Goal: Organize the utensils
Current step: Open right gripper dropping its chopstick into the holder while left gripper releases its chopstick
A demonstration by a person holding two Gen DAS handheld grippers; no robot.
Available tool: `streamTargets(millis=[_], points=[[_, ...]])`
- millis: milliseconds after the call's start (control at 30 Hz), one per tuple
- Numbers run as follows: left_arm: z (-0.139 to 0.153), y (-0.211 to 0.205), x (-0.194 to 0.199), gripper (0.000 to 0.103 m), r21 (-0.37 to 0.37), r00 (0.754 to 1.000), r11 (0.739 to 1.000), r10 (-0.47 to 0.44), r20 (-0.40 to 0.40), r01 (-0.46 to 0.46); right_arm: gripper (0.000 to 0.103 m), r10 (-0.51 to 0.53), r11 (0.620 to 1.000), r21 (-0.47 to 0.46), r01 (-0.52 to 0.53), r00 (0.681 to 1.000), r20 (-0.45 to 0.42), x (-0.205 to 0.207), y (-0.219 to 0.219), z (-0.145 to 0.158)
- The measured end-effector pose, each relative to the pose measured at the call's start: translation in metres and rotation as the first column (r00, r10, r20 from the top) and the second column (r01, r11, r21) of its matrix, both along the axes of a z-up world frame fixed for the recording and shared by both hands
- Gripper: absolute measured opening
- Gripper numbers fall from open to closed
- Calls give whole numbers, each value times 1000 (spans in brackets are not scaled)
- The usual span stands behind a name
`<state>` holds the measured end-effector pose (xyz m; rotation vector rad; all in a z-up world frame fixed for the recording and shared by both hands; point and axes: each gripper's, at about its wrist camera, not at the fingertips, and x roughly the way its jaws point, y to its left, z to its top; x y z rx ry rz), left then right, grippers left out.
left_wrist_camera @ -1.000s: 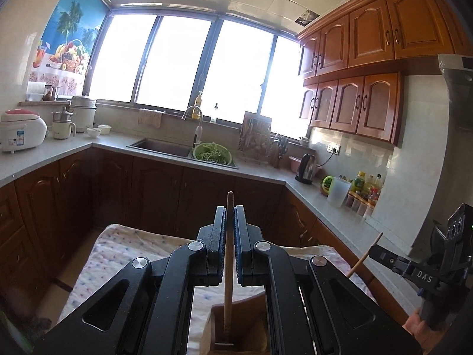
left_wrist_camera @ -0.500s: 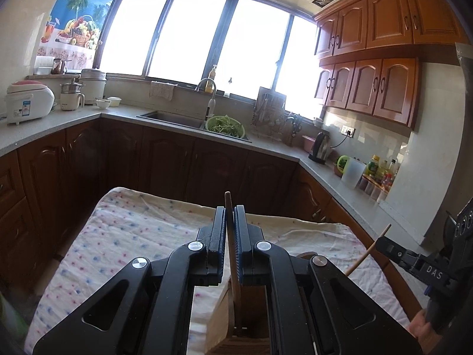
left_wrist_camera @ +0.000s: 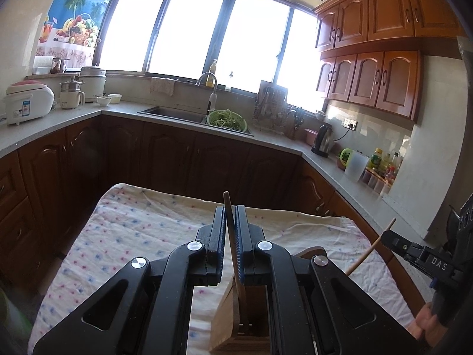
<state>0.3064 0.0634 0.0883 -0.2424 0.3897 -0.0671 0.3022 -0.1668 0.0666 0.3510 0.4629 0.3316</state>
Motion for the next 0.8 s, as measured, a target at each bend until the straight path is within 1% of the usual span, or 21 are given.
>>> streamTargets(millis=[67,167,200,233,267,300,333,367,433,467,500,533,567,633,800], points=[[0,2,0,6,-3,1000,1000,3,-11,-4,8,9,1000,-12,-9,1000,4,0,1,1],[0,4,-2,11,-6,1000,1000,9,-19,-9,12,20,1000,8,-20,1000,7,-2,0,2],[0,5,-3,18,-6,1000,1000,14,-20,-14,18,19,1000,11,-19,1000,8,-3,-1,2],[0,5,-5,33,-3,1000,1000,23,-21,-23,30,15,1000,13,-15,1000,12,-4,-3,3],[1,6,-8,41,-2,999,999,33,-17,-33,38,11,1000,16,-12,1000,17,-6,-5,3],[1,7,-11,51,-2,999,999,43,-9,-43,50,9,1000,20,-10,1000,22,-8,-6,4],[1,7,-14,57,3,999,999,52,-7,-52,55,4,1000,24,-4,1000,25,-10,-8,4],[2,8,-16,60,8,998,998,57,-8,-57,58,0,1000,31,-1,1000,27,-12,-10,4],[2,8,-22,68,17,998,998,65,-6,-65,73,-2,999,48,1,1000,30,-17,-15,4],[2,8,-25,71,21,998,997,70,-8,-70,78,-6,999,54,4,999,35,-20,-18,5],[2,9,-28,78,25,997,997,78,-10,-78,89,-13,998,58,10,999,40,-24,-21,5],[2,10,-33,82,27,996,996,83,-7,-83,100,-21,998,62,18,999,43,-28,-24,5],[2,10,-38,83,28,996,996,86,-4,-86,103,-28,997,70,24,999,47,-32,-27,5],[1,9,-47,91,39,995,995,96,-9,-96,103,-39,996,82,34,998,53,-42,-33,4],[-3,4,-72,95,58,997,995,80,-13,-79,103,-37,995,95,33,998,42,-68,-46,-1]])
